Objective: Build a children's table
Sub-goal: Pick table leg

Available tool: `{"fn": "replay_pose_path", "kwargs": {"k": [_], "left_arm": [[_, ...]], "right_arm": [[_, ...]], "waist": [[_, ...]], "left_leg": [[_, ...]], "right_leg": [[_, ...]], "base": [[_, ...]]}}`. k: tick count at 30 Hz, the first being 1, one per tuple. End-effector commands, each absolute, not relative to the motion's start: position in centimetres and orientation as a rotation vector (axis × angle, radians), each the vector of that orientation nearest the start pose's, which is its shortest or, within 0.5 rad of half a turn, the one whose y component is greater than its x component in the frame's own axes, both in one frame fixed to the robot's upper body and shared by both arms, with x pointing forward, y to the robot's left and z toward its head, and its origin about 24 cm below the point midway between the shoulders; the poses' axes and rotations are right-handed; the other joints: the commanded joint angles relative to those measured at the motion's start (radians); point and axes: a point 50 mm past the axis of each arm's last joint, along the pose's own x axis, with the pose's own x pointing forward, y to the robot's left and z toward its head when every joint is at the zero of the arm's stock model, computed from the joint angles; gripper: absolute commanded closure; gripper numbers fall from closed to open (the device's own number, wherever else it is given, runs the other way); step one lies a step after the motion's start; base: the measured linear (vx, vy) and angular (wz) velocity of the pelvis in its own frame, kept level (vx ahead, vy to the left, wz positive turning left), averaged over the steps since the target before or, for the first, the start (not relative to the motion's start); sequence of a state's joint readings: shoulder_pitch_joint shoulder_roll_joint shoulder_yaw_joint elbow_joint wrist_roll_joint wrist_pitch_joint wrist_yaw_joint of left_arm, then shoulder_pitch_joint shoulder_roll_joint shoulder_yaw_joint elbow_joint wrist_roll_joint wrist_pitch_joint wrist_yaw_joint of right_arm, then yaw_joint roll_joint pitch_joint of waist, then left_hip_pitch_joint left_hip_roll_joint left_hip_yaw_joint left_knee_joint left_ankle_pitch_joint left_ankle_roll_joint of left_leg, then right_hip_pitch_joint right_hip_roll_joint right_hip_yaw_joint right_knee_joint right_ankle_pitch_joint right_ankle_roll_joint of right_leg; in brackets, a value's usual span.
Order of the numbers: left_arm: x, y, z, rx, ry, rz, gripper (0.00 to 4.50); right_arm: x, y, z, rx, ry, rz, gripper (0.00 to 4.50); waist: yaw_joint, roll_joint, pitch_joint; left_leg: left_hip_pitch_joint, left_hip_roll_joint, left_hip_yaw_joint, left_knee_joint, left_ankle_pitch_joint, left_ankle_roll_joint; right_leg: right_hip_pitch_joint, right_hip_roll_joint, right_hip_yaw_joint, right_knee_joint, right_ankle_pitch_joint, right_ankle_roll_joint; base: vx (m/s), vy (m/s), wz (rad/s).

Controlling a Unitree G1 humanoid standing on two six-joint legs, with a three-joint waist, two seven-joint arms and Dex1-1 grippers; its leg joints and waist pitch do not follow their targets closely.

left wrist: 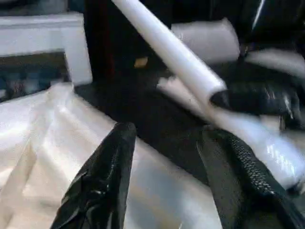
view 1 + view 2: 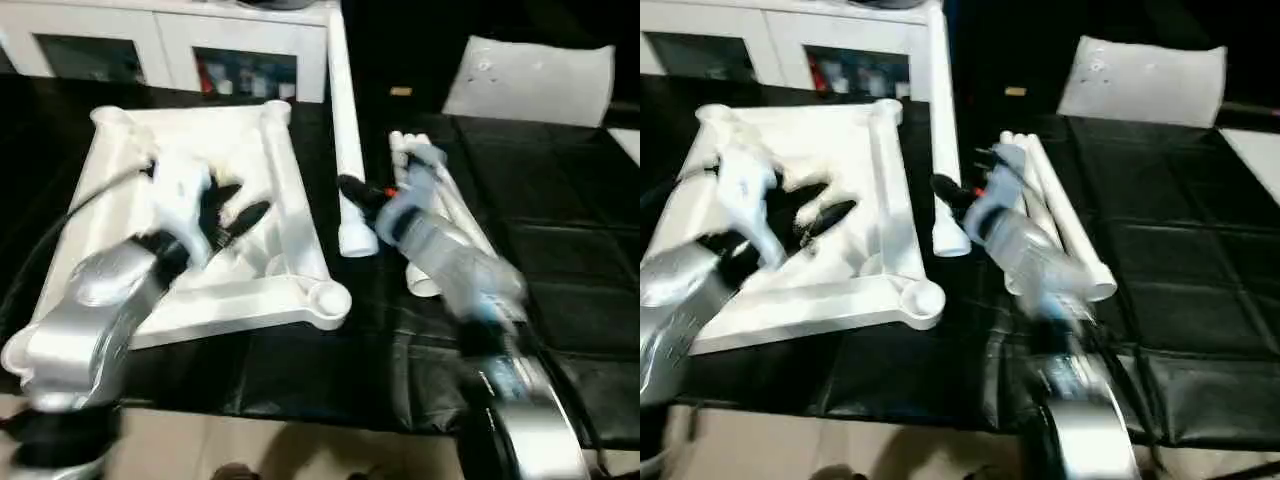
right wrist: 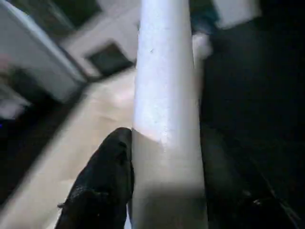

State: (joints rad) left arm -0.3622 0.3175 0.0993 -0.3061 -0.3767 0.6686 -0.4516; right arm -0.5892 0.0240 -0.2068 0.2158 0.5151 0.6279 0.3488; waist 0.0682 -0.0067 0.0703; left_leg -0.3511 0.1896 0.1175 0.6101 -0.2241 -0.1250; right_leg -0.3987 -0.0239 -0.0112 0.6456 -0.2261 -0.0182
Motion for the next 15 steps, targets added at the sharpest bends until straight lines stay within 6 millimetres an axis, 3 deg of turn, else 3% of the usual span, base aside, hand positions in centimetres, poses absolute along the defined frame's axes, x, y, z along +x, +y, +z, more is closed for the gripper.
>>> {"fn": "replay_pose_path", "kwargs": {"k": [1, 2, 4, 5, 6, 7, 11, 15], "left_arm": [[29.2, 15.4, 16.5, -0.091, -0.004, -0.601, 1.72], [29.4, 14.5, 16.8, -0.147, -0.014, -0.646, 1.64], [29.5, 13.8, 17.0, -0.192, -0.019, -0.687, 1.39], [29.5, 12.7, 17.4, -0.263, -0.029, -0.741, 1.32], [29.5, 12.7, 17.4, -0.263, -0.029, -0.741, 1.30], [29.5, 12.3, 17.7, -0.306, -0.032, -0.772, 1.30], [29.5, 11.1, 18.3, -0.427, -0.038, -0.830, 1.30], [28.9, 10.3, 19.0, -0.551, -0.068, -0.899, 1.30]], "right_arm": [[33.0, -10.5, 14.0, 0.620, 0.041, 0.684, 2.68], [31.7, -11.1, 14.4, 0.657, -0.011, 0.753, 2.68], [30.8, -11.6, 14.5, 0.670, -0.029, 0.804, 2.68], [29.5, -11.9, 14.3, 0.662, -0.032, 0.859, 2.68], [29.5, -11.9, 14.3, 0.662, -0.032, 0.859, 2.68], [29.0, -12.0, 14.3, 0.671, -0.033, 0.885, 2.68], [27.2, -12.1, 14.3, 0.685, -0.022, 0.979, 2.68], [26.3, -11.8, 14.4, 0.681, -0.013, 1.043, 2.68]], "waist": [[0.002, 0.031, -0.077], [0.002, 0.041, -0.076], [0.001, 0.034, -0.076], [0.000, 0.021, -0.074], [0.006, 0.030, -0.076], [-0.003, 0.026, -0.075], [-0.009, 0.023, -0.071], [-0.010, 0.024, -0.070]], "left_leg": [[-0.004, 0.011, 0.020, -0.063, -0.021, -0.035], [-0.008, 0.008, 0.017, -0.063, -0.017, -0.035], [-0.013, 0.004, 0.018, -0.062, -0.004, -0.018], [-0.020, 0.000, 0.021, -0.061, 0.008, -0.006], [-0.015, 0.003, 0.020, -0.058, 0.004, -0.004], [-0.023, 0.000, 0.019, -0.060, 0.016, -0.001], [-0.020, 0.000, 0.021, -0.059, -0.013, 0.012], [-0.021, 0.001, 0.020, -0.059, -0.016, 0.017]], "right_leg": [[0.078, -0.070, 0.040, -0.061, 0.199, -0.201], [0.081, -0.068, 0.040, -0.057, 0.199, -0.202], [0.087, -0.064, 0.039, -0.062, 0.194, -0.200], [0.091, -0.065, 0.042, -0.069, 0.147, -0.196], [0.086, -0.068, 0.042, -0.070, 0.129, -0.199], [0.091, -0.067, 0.042, -0.071, 0.109, -0.197], [0.083, -0.066, 0.042, -0.090, -0.021, -0.177], [0.077, -0.065, 0.040, -0.094, -0.076, -0.169]], "base": [[0.000, 0.000, 0.00], [0.000, 0.000, 0.00], [0.000, 0.000, 0.00], [0.000, 0.000, 0.00], [0.000, 0.000, 0.00], [0.000, 0.000, 0.00], [0.000, 0.000, 0.00], [0.000, 0.000, 0.00]]}}
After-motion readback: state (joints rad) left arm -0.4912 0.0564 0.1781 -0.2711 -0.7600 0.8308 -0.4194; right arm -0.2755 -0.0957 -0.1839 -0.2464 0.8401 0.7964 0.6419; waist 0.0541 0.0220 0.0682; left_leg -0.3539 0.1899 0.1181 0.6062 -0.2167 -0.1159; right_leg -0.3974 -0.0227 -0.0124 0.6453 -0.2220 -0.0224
